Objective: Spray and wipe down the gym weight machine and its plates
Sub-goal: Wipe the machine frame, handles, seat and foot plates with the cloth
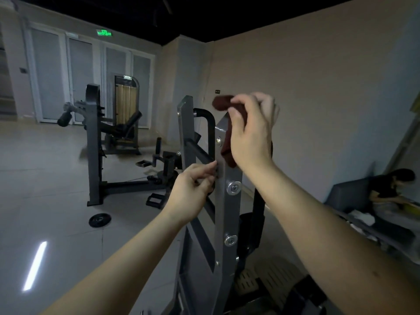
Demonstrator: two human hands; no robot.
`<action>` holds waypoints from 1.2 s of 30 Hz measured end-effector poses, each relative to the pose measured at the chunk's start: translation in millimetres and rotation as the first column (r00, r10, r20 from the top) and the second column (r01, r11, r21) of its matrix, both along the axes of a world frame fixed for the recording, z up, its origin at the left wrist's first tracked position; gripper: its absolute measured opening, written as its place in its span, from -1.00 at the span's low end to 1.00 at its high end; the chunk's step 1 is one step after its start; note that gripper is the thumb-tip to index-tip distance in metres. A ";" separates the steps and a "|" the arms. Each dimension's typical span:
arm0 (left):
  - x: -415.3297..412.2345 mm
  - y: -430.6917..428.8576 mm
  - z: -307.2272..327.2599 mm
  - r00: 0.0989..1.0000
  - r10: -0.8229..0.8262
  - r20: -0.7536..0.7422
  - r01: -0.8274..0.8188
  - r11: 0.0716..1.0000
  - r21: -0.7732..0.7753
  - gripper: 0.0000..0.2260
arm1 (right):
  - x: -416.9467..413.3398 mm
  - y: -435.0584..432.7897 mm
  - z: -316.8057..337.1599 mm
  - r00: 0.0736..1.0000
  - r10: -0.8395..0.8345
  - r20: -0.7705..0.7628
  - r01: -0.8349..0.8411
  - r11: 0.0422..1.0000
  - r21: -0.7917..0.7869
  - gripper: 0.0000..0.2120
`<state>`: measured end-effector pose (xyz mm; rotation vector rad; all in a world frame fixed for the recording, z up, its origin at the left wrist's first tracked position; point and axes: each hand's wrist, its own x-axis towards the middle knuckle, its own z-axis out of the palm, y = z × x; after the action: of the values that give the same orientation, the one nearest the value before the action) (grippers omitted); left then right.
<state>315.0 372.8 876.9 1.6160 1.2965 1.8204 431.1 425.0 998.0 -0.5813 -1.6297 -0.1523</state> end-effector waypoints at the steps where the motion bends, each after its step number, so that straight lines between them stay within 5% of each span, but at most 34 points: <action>1: -0.4 0.5 -5.1 1.000 -0.001 -0.020 0.001 1.000 -0.003 -0.65 | 3.9 0.4 -12.7 1.000 -0.007 0.012 0.006 0.999 0.039 -0.85; 10: 9.1 0.7 -50.5 0.999 -0.040 -0.024 0.039 0.998 -0.042 -0.60 | 42.9 -10.4 -164.9 0.992 0.114 0.049 -0.102 0.975 -0.199 -0.88; 16: 12.8 0.3 -46.2 0.999 -0.035 0.003 0.035 0.998 -0.060 -0.62 | 13.8 -6.3 -79.2 0.983 0.102 -0.150 -0.123 0.982 -0.140 -0.84; 20: 13.8 -2.5 -53.6 0.999 -0.040 0.003 0.040 0.995 -0.088 -0.60 | 12.5 3.3 -46.8 0.992 0.086 -0.093 -0.088 0.996 -0.023 -0.84; 24: 20.2 -3.4 -74.2 0.999 -0.035 -0.024 0.033 0.993 -0.111 -0.57 | 33.1 5.0 -135.2 0.997 0.082 -0.002 -0.082 0.993 -0.087 -0.86; 29: 27.7 -1.1 -99.2 1.000 -0.003 -0.016 0.001 0.996 -0.092 -0.57 | 58.0 -17.0 -264.0 0.994 0.070 0.082 -0.022 0.877 -0.479 -0.88; 36: 36.8 9.1 -109.7 0.987 0.108 0.119 -0.097 0.991 -0.098 -0.80 | 42.0 -3.4 -159.8 0.981 0.027 -0.193 -0.091 0.939 -0.330 -0.86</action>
<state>351.8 381.9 767.2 1.3893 1.4082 1.8597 473.1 421.6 838.2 -0.7828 -1.4972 0.2273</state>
